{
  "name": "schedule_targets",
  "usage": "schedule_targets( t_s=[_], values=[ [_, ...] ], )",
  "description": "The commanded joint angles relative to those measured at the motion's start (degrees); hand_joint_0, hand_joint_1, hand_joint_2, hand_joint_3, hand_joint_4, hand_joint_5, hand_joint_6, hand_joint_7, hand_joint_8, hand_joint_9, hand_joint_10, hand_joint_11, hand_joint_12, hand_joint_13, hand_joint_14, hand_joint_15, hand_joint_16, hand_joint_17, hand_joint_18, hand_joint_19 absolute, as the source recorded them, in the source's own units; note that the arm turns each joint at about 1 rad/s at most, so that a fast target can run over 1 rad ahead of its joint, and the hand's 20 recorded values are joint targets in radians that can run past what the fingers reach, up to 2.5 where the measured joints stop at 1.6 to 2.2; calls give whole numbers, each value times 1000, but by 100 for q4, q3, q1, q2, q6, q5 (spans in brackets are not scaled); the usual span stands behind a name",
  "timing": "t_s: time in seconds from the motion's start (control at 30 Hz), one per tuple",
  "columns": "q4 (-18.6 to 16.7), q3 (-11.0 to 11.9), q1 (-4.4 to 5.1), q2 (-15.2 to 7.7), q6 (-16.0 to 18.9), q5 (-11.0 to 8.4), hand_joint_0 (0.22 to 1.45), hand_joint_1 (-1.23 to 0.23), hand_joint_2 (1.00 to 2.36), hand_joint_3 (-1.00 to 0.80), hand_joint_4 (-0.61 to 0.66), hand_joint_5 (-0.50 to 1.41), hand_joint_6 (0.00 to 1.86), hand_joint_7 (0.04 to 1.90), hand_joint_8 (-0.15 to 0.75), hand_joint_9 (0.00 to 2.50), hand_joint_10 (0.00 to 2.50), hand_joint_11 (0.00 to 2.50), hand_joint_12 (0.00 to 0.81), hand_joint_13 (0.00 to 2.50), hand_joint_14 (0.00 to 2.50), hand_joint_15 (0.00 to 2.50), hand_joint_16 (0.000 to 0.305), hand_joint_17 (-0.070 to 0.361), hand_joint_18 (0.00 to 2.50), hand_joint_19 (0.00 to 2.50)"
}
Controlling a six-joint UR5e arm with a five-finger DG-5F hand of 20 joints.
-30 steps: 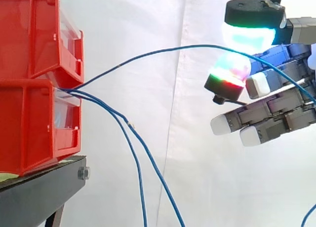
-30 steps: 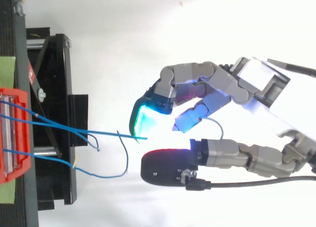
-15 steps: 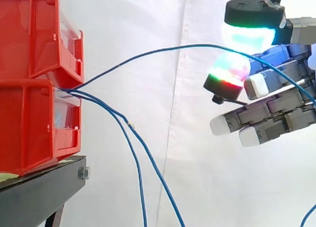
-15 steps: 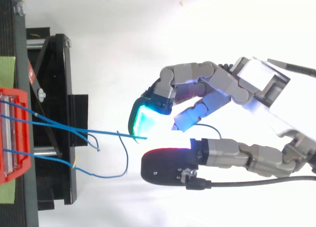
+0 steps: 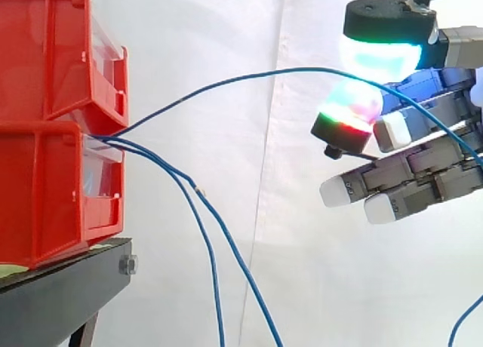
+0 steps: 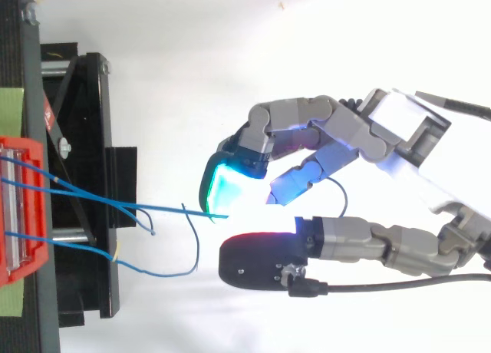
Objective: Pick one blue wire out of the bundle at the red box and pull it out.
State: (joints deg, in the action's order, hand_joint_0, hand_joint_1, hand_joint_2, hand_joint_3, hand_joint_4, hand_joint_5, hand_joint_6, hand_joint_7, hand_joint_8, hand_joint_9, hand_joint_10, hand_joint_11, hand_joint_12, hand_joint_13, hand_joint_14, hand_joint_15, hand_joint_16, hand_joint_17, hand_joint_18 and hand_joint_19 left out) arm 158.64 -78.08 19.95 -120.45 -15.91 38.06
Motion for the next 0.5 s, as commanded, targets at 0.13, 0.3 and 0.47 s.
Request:
schedule_targets(
  t_s=[0.13, 0.3, 0.47],
  values=[
    [0, 3, 0, -5, 0, 0, 649, -772, 1018, -261, 142, -79, 820, 1183, 207, 1071, 23, 755, 349, 548, 18, 414, 43, 97, 496, 475],
    [0, -6, 0, -5, 0, 0, 650, -814, 1018, -247, 166, -88, 833, 1202, 212, 1082, 21, 768, 351, 552, 17, 409, 44, 99, 514, 479],
    [0, -6, 0, -5, 0, 0, 657, -830, 1020, -206, 143, -92, 857, 1198, 229, 1105, 24, 810, 354, 563, 16, 416, 44, 100, 531, 470]
  ],
)
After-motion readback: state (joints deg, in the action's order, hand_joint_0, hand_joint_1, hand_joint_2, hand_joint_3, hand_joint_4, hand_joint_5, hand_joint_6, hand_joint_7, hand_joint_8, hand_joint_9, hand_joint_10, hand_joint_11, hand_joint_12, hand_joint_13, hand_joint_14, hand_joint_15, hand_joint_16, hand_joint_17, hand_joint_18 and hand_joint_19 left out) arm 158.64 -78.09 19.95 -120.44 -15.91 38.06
